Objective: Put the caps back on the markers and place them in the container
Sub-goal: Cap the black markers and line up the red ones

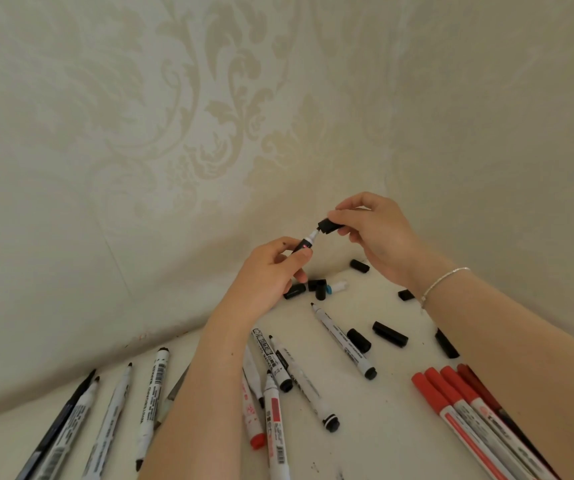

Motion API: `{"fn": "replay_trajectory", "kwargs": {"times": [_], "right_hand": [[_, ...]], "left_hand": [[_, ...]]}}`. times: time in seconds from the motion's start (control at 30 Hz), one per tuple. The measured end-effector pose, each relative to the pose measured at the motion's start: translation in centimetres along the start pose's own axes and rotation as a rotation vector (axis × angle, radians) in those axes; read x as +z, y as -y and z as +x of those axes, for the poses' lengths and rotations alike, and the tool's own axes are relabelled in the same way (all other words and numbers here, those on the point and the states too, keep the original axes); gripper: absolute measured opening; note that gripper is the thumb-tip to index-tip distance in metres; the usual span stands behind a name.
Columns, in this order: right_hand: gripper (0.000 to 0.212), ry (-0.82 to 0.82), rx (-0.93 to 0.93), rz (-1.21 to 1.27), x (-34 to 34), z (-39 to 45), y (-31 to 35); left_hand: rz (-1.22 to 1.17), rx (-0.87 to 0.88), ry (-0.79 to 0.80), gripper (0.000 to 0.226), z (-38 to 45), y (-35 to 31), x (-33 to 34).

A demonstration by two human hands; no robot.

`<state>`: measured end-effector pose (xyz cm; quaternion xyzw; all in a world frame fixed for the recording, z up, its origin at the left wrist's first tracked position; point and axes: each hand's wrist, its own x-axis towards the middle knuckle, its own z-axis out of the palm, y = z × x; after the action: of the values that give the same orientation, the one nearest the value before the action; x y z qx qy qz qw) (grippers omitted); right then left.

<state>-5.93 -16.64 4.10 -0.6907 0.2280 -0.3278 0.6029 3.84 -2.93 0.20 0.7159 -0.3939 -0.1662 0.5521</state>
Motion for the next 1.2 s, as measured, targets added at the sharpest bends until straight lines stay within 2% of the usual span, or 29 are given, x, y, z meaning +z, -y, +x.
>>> {"fn": "replay_trajectory", "kwargs": {"times": [0.27,0.4,0.9,1.03,1.2], "right_hand": [[0.01,0.083,-0.012,-0.138,0.9,-0.3,-0.4],[0.011,0.007,-0.022,-0.105,1.2,-0.4,-0.7],[0.006,-0.277,-0.052,-0.08,3.0,-1.3,-1.0],[0.007,-0.277,-0.095,-0.102,3.4,-1.3,-0.3],[0.008,-0.232,-0.089,-0.178,3.0,-1.4,-0.4]], "left_hand": [[0.026,0.026,0.091,0.018,-0.5,-0.1,0.5],[0.124,0.096,0.006,0.021,-0.2,0.2,1.7],[-0.088,0.069,-0.138,0.025,-0.2,-1.1,4.2],[-0.151,0.053,-0.21,0.029,-0.3,-1.6,4.5],[-0.041,0.066,-0.246,0.025,-0.8,-1.7,4.4]]}}
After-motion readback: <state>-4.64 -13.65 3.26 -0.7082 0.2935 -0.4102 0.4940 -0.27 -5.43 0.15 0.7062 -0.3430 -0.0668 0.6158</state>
